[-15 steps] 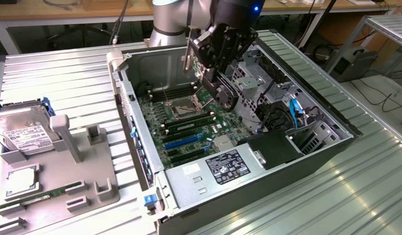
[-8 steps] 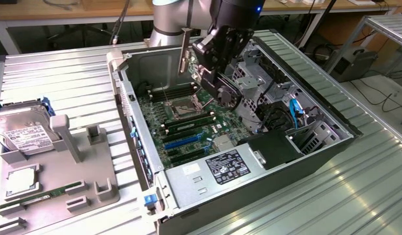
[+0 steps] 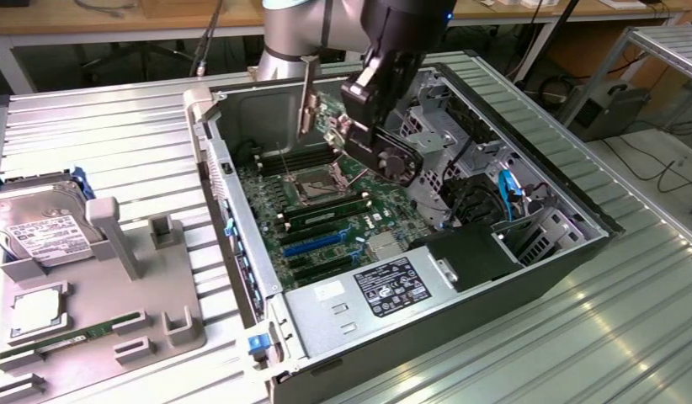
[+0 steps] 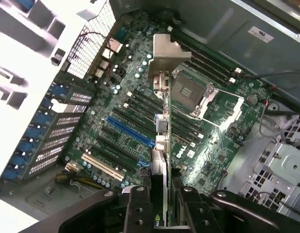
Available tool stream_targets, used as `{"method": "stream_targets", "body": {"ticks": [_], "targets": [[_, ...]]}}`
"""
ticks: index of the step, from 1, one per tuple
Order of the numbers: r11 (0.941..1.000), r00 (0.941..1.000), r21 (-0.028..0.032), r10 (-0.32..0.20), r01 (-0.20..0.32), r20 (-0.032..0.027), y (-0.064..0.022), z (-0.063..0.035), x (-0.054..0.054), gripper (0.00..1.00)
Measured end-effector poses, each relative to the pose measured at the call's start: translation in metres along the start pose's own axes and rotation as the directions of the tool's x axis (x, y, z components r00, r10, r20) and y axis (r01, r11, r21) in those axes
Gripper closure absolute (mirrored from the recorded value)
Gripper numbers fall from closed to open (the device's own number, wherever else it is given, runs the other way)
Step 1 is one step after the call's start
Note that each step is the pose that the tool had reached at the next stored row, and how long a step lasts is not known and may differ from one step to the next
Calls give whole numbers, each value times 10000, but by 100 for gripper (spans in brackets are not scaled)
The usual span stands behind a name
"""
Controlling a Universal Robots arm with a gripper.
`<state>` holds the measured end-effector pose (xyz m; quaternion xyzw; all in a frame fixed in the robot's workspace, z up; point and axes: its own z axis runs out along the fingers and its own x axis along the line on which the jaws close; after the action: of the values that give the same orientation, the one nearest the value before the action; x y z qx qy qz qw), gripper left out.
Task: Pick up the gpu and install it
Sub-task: 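Insert the gpu into the slot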
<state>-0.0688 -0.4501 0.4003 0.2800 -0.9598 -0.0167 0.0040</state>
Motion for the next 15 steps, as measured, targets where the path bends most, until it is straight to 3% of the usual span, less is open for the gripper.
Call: {"method": "stream_targets", "body": {"ticks": [3,5,8,10,15], "targets": [[9958,9958,26,-914,914,8,0,17,0,74],[9898,9898,43,-1425,1425,14,-1,27,0,74],[9739,9739,75,-2268,2268,28,-1,43,0,74],[9652,9652,87,-2615,2615,32,-2,49,0,74],[9364,9364,113,-3509,3508,31,-2,66,0,74]]}}
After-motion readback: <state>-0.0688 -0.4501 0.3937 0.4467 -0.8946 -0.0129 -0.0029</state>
